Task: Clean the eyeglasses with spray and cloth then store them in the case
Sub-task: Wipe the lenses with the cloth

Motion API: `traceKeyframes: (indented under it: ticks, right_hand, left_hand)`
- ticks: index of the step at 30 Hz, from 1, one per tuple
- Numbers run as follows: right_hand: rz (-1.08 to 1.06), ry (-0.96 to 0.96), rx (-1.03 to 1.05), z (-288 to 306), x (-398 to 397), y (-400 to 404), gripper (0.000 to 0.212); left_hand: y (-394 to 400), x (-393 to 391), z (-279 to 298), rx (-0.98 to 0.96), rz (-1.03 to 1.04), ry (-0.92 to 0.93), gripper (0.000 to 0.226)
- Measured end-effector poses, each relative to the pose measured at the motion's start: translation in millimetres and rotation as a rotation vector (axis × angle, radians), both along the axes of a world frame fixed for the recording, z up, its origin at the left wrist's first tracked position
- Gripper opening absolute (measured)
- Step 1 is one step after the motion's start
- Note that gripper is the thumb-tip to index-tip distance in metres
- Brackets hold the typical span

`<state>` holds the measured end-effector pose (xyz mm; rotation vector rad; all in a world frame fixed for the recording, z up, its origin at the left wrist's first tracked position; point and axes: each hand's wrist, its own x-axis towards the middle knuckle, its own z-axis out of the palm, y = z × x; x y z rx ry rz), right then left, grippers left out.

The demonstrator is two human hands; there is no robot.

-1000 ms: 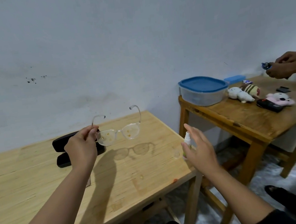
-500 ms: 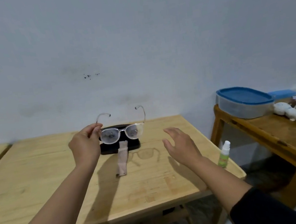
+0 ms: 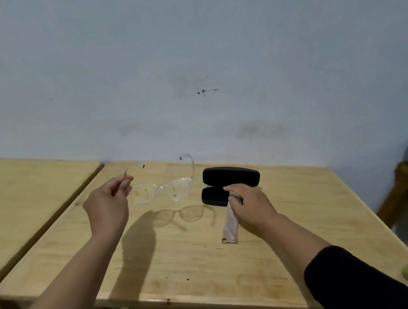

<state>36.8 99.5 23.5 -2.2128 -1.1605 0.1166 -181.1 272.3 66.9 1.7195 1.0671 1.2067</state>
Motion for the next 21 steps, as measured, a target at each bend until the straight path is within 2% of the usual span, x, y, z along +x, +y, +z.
traceKeyframes:
  ticks: [10, 13, 15, 21]
  right_hand:
    - [0.087, -0.009, -0.133, -17, 25, 19, 0.035]
    - [0.108, -0.004, -0.089, -20, 28, 20, 0.033]
    - [0.128, 0.028, -0.024, -23, 30, 20, 0.043]
    - [0.047, 0.055, 0.033, -29, 37, 20, 0.031]
  left_hand:
    - [9, 8, -13, -0.027, 0.012, 0.006, 0.017]
    - [9, 14, -15, -0.039, 0.004, 0.004, 0.018]
    - [8, 17, -16, -0.051, 0.004, 0.004, 0.018]
    - [7, 21, -19, -0.061, 0.000, 0.010, 0.018]
